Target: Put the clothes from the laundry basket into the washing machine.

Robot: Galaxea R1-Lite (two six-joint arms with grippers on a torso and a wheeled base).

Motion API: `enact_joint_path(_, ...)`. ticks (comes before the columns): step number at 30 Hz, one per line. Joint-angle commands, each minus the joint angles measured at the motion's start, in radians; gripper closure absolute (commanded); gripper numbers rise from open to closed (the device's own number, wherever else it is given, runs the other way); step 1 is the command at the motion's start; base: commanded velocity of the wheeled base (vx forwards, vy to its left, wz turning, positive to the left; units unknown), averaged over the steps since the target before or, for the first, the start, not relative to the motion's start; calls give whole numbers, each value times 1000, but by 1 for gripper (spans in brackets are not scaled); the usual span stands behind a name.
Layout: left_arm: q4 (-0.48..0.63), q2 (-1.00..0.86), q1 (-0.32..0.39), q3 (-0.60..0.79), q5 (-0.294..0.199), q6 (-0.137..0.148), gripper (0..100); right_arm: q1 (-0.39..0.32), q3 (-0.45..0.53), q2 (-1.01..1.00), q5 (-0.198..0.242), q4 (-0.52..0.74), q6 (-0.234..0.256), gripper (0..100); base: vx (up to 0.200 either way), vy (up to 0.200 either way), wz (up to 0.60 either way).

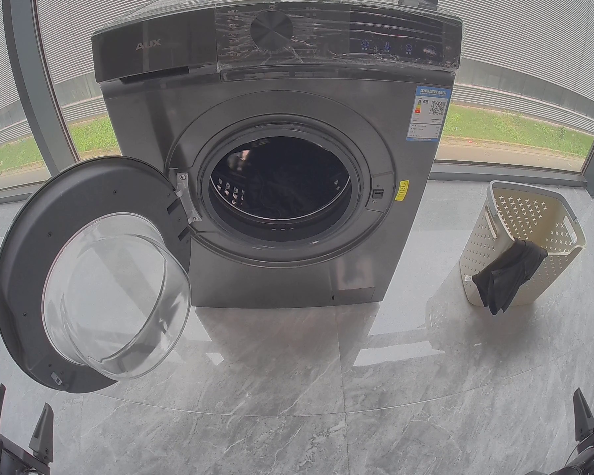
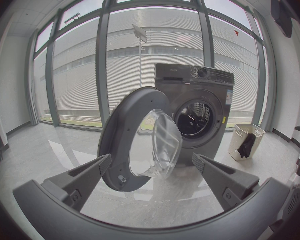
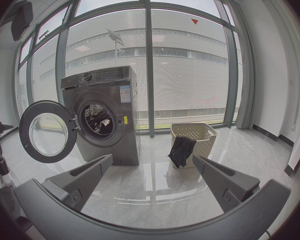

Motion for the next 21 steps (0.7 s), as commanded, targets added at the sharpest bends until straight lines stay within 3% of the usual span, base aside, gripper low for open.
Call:
enact_joint_path(1,4,-74,94,17,-60,-19,0,-5,18,-19,52,19,-31,0,0,0,0)
enact_joint_path(3,14,-89,89,14,-40,-51,0,-5,18,-19,52,17,-31,0,0,0,0)
enact_joint_path(6,36,-92,88,10,-21,-22,0,-3,18,-19,49,17,-28,0,0,0,0)
enact_joint_path(8,57,-92,88,6,-40,-27,0,-3,18,-19,49,17,-28,0,0,0,0)
enact_joint_path(10,74,-92,85,13,-103,-11,0,-3,18,-19,49,17,-28,0,0,0,0)
enact_joint_path(12,74,-92,83,14,-125,-10,0,-3,18,-19,49,16,-28,0,0,0,0)
enact_joint_path(15,71,-92,88,17,-120,19,0,-3,18,-19,49,17,-28,0,0,0,0)
enact_joint_path(21,73,-92,86,16,-119,15,0,-3,18,-19,49,17,-28,0,0,-167,0)
